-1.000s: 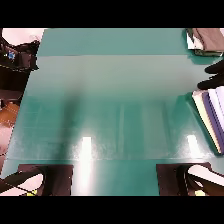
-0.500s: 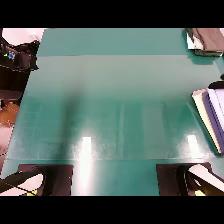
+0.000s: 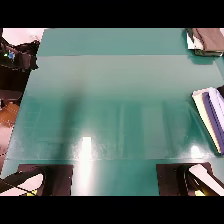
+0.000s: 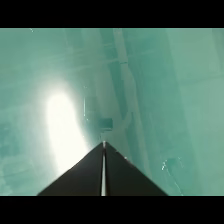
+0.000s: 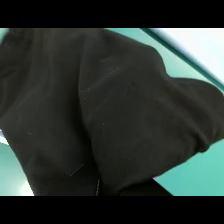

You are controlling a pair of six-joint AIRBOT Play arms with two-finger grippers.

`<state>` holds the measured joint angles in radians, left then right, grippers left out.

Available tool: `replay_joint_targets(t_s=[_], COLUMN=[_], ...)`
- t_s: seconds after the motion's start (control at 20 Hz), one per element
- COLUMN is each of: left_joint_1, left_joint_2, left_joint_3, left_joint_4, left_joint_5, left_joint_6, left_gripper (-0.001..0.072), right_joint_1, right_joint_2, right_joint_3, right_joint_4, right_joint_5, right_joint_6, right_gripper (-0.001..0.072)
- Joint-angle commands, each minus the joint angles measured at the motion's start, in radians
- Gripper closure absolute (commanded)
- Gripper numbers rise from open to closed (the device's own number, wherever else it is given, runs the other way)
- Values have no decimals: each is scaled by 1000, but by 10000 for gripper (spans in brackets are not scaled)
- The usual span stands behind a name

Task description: Fold the shirts.

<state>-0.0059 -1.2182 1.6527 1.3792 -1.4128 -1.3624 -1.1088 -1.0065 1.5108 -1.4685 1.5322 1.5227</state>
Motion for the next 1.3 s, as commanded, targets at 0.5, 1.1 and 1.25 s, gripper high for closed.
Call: replay_joint_targets(t_s=[0.5, 1.1, 1.25], left_joint_1=[0, 0, 0], left_joint_2=[1, 1, 1], left_joint_3=[0, 0, 0], left_joint_4=[-1, -1, -1], left_joint_5=[18, 18, 18], left_joint_6=[8, 8, 8], left_gripper=[684, 684, 684], right_joint_1=[6, 113, 257], right_joint_2=[44, 101, 95], right_joint_3=[-71, -71, -71], right_joint_4=[24, 785, 784], right_joint_5=[53, -33, -48], right_joint_6=[27, 29, 29], right_gripper=[179, 684, 684])
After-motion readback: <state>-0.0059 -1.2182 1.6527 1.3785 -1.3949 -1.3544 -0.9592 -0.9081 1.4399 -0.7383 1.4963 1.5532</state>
